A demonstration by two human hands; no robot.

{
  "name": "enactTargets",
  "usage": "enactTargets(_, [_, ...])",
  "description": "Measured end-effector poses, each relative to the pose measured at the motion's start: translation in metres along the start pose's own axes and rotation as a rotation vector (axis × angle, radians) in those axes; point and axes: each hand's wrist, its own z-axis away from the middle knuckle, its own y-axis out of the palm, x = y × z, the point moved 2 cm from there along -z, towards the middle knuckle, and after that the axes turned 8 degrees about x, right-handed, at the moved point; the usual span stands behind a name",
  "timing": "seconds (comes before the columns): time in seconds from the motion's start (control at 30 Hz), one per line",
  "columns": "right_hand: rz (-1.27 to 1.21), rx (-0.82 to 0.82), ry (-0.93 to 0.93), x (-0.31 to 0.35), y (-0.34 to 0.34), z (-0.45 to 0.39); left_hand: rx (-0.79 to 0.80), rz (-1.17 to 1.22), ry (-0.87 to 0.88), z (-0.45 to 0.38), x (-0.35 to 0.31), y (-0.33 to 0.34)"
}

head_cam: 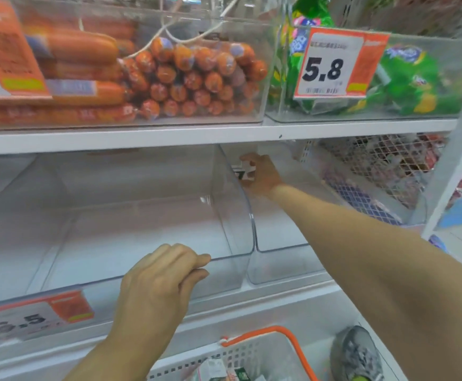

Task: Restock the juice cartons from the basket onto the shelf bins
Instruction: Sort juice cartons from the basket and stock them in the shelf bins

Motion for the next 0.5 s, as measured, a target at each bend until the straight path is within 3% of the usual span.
enactTargets(0.1, [-0.026, 0.007, 0.03, 0.011, -0.021, 0.03, 0.01, -0.008, 0.009, 0.001, 0.0, -0.001])
enactTargets(0.2, [-0.038, -0.089, -0.056, 0.038, -0.045, 0.09, 0.054, 0.003, -0.015, 0.002, -0.003, -0.004])
enactTargets(0.3, [-0.213, -0.157, -0.085, 0.063, -0.053, 0.167, 0.114, 0.017, -0.082, 0.002, -0.004, -0.006])
enactTargets(0.4, [-0.378, 0.007, -0.068, 0.08, -0.038, 0.24, 0.146, 0.054, -0.079, 0.008, -0.005, -0.01])
enactTargets(0.5, [-0.332, 0.332, -0.009, 0.076, 0.0, 0.286, 0.017, 0.111, -0.087, 0.014, -0.017, -0.025])
